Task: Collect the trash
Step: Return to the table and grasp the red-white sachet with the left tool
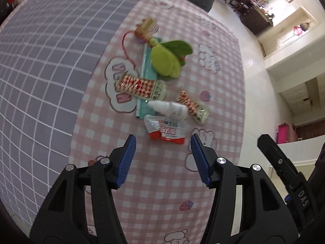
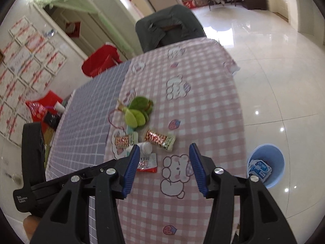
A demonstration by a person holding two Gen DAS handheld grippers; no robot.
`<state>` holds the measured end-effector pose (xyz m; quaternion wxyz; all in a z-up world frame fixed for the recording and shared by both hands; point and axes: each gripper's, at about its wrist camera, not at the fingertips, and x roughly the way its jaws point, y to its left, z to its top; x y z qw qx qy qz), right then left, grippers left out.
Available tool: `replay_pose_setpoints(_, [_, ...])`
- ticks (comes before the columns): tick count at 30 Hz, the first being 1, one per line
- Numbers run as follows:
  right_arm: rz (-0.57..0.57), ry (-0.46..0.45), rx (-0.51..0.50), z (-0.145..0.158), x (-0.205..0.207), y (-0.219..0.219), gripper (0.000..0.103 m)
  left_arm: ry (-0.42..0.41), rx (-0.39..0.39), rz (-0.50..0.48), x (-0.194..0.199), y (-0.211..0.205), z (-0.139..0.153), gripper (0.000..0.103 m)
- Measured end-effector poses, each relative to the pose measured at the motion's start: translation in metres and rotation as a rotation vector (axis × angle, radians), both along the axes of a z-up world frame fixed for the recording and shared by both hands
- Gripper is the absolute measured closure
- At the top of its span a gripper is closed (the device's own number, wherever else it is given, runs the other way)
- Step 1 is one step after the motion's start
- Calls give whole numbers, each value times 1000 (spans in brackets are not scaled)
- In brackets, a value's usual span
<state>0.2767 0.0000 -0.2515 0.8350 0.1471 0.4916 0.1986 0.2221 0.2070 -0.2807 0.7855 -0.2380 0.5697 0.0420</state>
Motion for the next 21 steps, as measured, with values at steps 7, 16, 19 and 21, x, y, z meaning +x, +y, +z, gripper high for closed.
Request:
replay_pose_setpoints(7, [54, 31, -65, -27, 13, 15, 53, 31, -27, 5, 11, 1, -28, 48])
replay_pose_setpoints(16, [112, 53, -99, -49, 34, 31, 52, 52, -15, -20, 29, -3, -47, 70])
replay_pose_setpoints(19, [140, 48, -120, -54, 38, 39, 52, 49, -21, -35, 31, -2, -48, 84])
replay_pose_setpoints(21, [165, 42, -137, -58, 41, 45, 52, 36, -14, -31, 28, 0, -45, 85])
